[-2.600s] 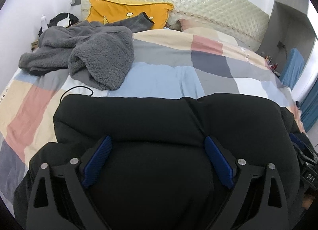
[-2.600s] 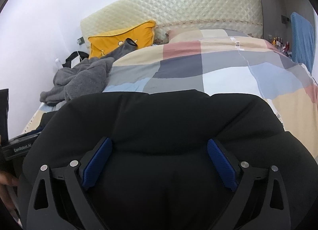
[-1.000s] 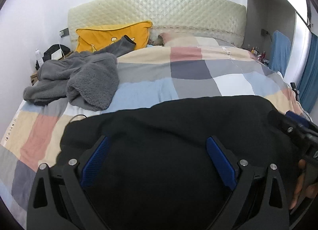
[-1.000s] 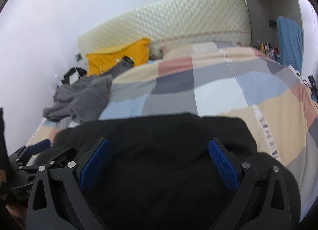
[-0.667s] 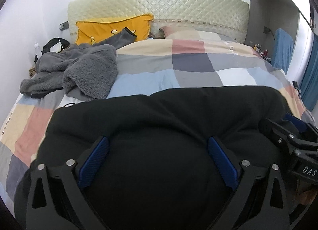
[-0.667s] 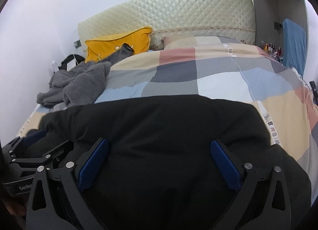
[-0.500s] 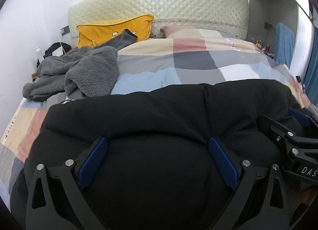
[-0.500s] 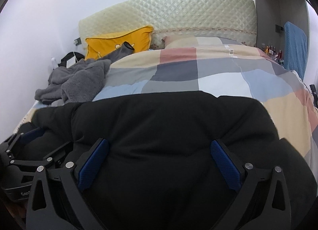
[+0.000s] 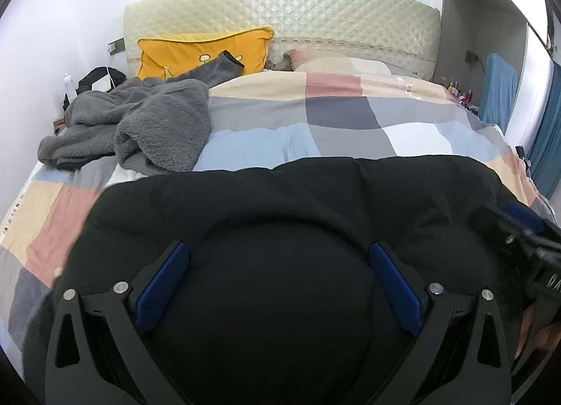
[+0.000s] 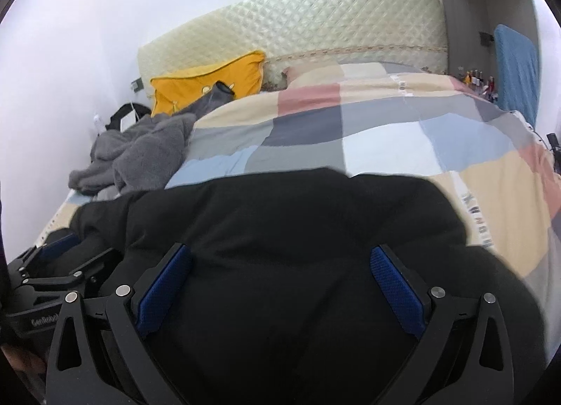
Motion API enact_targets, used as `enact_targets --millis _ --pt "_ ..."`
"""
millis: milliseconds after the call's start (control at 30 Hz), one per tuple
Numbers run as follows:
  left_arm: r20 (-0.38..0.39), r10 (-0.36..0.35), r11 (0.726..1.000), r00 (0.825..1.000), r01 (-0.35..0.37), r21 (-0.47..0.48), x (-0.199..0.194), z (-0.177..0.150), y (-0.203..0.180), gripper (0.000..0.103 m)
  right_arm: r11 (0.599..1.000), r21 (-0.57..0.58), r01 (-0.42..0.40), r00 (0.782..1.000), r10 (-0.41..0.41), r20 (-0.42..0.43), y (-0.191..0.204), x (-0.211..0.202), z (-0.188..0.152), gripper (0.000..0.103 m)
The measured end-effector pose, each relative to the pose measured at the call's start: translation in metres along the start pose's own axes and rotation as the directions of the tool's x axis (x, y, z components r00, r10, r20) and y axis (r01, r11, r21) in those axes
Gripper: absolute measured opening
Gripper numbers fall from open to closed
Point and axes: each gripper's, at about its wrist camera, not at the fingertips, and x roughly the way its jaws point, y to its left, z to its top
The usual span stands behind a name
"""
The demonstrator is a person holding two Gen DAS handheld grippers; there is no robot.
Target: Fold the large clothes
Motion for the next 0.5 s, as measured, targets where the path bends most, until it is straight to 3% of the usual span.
enact_targets --millis 267,500 --pt "0.039 -0.026 0.999 0.999 0.027 -0.042 -0.061 0.015 0.015 0.102 1.000 0.021 -0.007 0.994 0.005 0.113 -0.007 -0.077 0.029 0.103" --pt "0.157 -0.071 0.997 0.985 0.076 -0.026 -0.170 0.035 0.016 0.102 0.999 -0.027 -0.043 0.968 0.048 0.246 0.019 -0.175 0.064 0.103"
